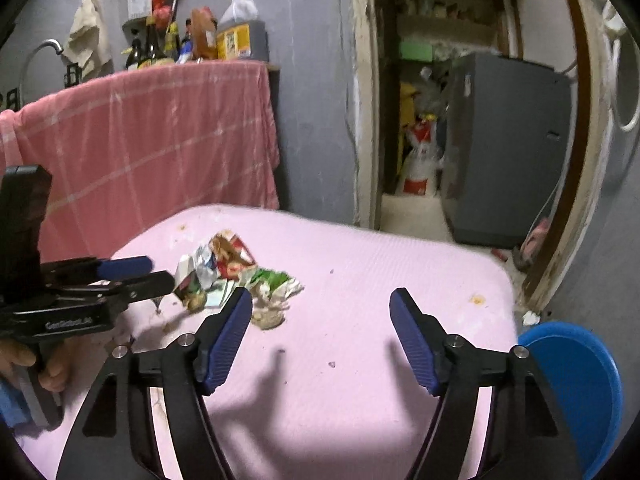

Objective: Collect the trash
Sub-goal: 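Move both tools back over the remaining trash on the table, then grasp the green-and-white wrapper with the left tool while the right tool grasps a tan scrap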

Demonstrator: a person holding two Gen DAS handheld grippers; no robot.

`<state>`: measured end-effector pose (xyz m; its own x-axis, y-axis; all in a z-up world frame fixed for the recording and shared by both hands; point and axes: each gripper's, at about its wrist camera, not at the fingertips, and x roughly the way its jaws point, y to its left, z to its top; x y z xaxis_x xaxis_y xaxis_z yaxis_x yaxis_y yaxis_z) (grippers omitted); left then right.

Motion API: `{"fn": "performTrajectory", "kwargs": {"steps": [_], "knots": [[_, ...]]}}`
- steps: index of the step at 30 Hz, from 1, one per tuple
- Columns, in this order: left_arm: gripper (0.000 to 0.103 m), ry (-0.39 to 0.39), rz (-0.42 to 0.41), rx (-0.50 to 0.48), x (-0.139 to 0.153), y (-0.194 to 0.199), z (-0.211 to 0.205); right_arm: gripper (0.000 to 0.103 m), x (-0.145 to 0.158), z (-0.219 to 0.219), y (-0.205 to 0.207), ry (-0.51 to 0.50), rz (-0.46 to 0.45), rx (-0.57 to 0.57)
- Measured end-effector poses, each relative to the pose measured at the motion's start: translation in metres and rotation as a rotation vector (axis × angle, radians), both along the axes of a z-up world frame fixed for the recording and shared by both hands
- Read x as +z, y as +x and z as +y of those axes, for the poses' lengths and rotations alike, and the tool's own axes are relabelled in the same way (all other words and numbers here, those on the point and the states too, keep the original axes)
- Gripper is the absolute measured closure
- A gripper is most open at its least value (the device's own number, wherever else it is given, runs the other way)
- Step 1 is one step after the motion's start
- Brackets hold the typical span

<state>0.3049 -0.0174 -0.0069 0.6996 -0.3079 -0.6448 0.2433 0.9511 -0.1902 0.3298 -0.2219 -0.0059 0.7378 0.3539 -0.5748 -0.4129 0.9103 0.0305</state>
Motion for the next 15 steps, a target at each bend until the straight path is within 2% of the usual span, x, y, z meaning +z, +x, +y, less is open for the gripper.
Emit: {"fn": "performTrajectory", "kwargs": {"steps": [7, 10, 15], "knots": [[0.094, -0.016, 0.030, -0.014, 0.000, 0.005, 0.002, 0.051, -0.016, 0.020, 0.011, -0.097, 0.093, 0.047], [0.098, -0.029, 0.050, -0.002, -0.002, 0.008, 0.006, 0.053, -0.021, 0.030, 0.013, -0.134, 0.118, 0.078], [0.100, -0.034, 0.068, 0.002, -0.004, 0.010, 0.006, 0.056, -0.030, 0.043, 0.018, -0.170, 0.174, 0.133]]}}
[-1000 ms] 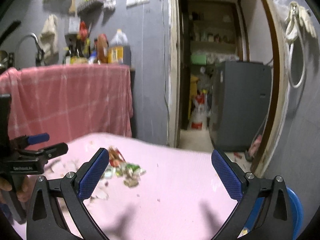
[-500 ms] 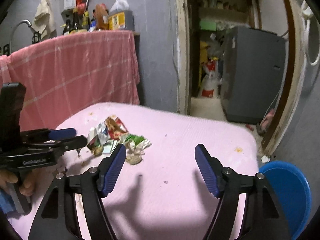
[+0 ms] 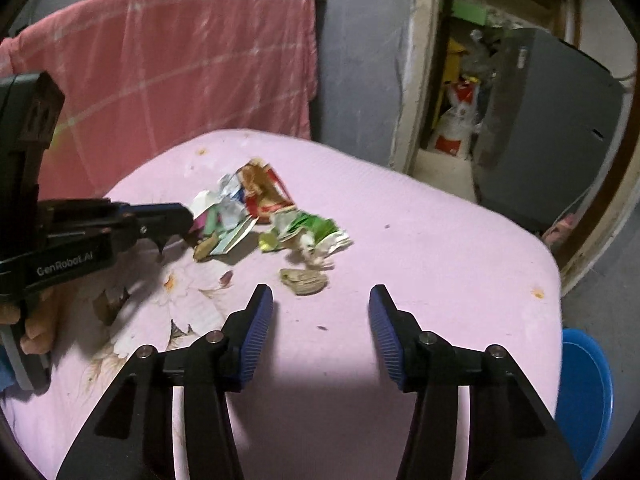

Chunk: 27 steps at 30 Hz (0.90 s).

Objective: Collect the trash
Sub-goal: 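Grasp the green-and-white wrapper with the left tool while the right tool grasps a tan scrap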

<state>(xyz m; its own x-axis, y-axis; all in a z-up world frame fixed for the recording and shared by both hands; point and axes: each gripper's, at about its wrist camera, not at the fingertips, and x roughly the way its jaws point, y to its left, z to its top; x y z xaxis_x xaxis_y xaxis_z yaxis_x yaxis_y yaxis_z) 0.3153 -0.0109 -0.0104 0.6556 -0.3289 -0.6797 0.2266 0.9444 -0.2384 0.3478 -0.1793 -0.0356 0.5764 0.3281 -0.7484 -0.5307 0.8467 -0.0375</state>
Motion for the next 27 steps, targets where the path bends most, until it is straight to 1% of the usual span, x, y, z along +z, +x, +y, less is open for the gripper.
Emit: {"fn": "performTrajectory", "kwargs": {"steps": [3, 6, 9, 12, 13, 14, 16, 18, 21, 24, 27], "knots": [[0.100, 0.002, 0.002, -0.005, 0.000, 0.000, -0.001, 0.060, -0.004, 0.003, 0.005, -0.008, 0.037, 0.015], [0.102, 0.004, -0.004, -0.011, 0.000, -0.002, -0.003, 0.063, -0.005, 0.004, 0.010, 0.008, 0.061, 0.022], [0.103, 0.001, -0.020, -0.025, 0.002, -0.005, -0.004, 0.070, -0.004, 0.008, 0.014, 0.021, 0.079, 0.036], [0.103, 0.007, -0.033, -0.033, 0.003, -0.008, -0.007, 0.078, -0.007, 0.013, 0.017, 0.011, 0.099, 0.050], [0.103, 0.010, -0.037, -0.034, 0.003, -0.009, -0.008, 0.082, -0.007, 0.013, 0.018, 0.013, 0.101, 0.051], [0.103, 0.011, -0.041, -0.033, 0.003, -0.008, -0.008, 0.084, -0.006, 0.012, 0.018, 0.017, 0.101, 0.048], [0.103, 0.014, -0.053, -0.027, 0.004, -0.010, -0.009, 0.084, -0.005, 0.011, 0.019, 0.033, 0.103, 0.043], [0.103, 0.013, -0.073, -0.014, 0.007, -0.013, -0.007, 0.085, -0.003, 0.009, 0.018, 0.042, 0.092, 0.035], [0.103, 0.004, -0.133, 0.003, 0.014, -0.023, -0.003, 0.085, 0.003, 0.007, 0.012, 0.049, 0.047, 0.019], [0.103, 0.029, -0.197, 0.012, 0.024, -0.036, -0.005, 0.085, 0.012, 0.002, 0.002, 0.081, -0.017, 0.005], [0.103, 0.055, -0.265, 0.014, 0.035, -0.049, -0.009, 0.085, 0.023, -0.003, -0.013, 0.109, -0.108, -0.011]]}}
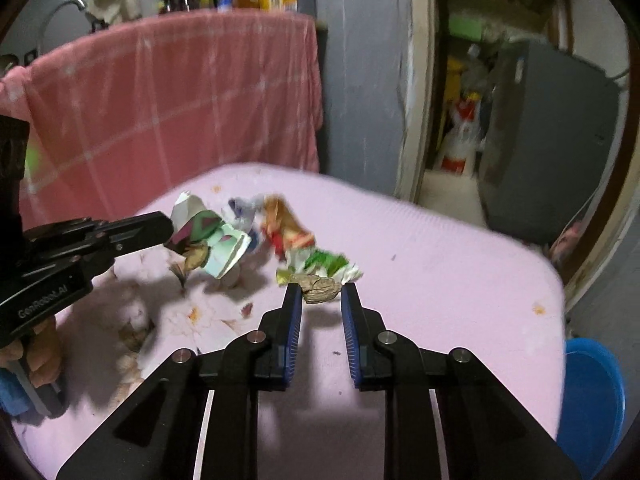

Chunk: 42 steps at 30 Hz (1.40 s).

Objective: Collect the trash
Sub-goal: 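Grasp the green-and-white wrapper with the left tool while the right tool grasps a tan scrap, then carry both items over the blue basin and open both tools to drop them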

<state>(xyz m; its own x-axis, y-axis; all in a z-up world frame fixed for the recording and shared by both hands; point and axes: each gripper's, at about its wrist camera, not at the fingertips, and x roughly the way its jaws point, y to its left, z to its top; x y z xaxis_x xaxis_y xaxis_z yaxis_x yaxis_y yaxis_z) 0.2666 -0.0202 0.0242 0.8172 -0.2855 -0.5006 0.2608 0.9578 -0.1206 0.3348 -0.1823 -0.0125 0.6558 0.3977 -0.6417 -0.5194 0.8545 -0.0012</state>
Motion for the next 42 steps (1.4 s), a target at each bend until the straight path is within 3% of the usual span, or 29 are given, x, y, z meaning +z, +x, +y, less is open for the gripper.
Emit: {"fn": "performTrajectory", "kwargs": {"steps": [3, 7, 20, 25, 30, 42], "knots": [[0.103, 0.033, -0.059, -0.012, 0.007, -0.012, -0.007, 0.085, 0.012, -0.007, -0.016, 0.025, -0.089, -0.021], [0.103, 0.066, -0.072, -0.044, 0.005, -0.023, -0.019, 0.085, 0.025, -0.021, -0.033, 0.056, -0.148, -0.050], [0.103, 0.059, 0.012, -0.094, -0.017, -0.066, -0.033, 0.085, 0.028, -0.048, -0.069, 0.091, -0.152, -0.099], [0.103, 0.128, 0.077, -0.125, -0.027, -0.077, -0.049, 0.085, 0.025, -0.049, -0.079, 0.098, -0.148, -0.100], [0.103, 0.134, 0.097, -0.119, -0.031, -0.080, -0.051, 0.085, 0.024, -0.052, -0.086, 0.106, -0.155, -0.105], [0.103, 0.023, -0.027, -0.037, -0.004, -0.079, -0.039, 0.085, 0.037, -0.066, -0.097, 0.172, -0.251, -0.141]]}}
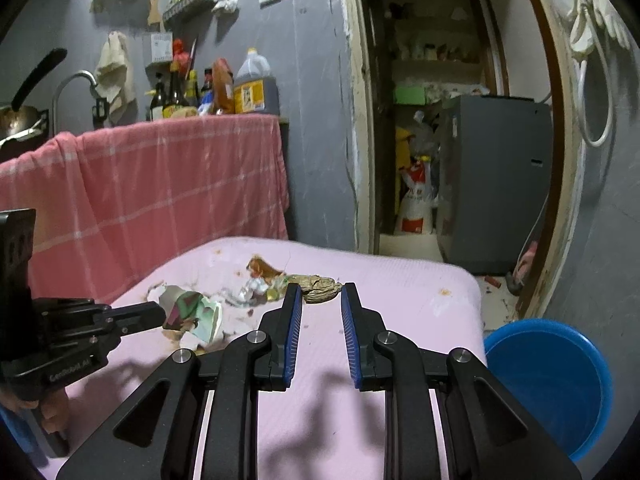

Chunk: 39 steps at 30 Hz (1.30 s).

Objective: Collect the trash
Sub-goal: 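Carry both items over the blue basin and open both tools to drop them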

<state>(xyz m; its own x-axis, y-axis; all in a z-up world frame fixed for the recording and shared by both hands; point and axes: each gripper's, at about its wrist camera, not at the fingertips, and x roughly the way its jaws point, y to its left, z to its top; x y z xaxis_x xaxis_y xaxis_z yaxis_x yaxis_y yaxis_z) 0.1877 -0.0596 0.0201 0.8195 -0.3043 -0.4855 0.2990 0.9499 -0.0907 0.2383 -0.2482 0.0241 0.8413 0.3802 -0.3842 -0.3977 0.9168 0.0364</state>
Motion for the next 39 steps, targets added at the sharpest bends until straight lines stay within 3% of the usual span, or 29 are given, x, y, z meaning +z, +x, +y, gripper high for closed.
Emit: {"fn": "performTrajectory", "kwargs": {"steps": [13, 24, 31, 39], "knots": [[0.103, -0.111, -0.181, -0.016, 0.056, 0.003, -0.025, 0.085, 0.039, -0.034, -0.034, 0.087, -0.252, -0.107], [0.103, -0.208, -0.218, -0.112, 0.081, 0.014, -0.085, 0.085, 0.055, -0.088, -0.048, 0.116, -0.326, -0.246], [0.103, -0.223, -0.180, -0.203, 0.082, 0.027, -0.138, 0.085, 0.049, -0.127, -0.048, 0.145, -0.302, -0.348], [0.103, -0.209, -0.020, -0.287, 0.056, 0.057, -0.192, 0.084, 0.025, -0.175, -0.036, 0.216, -0.189, -0.445]]}}
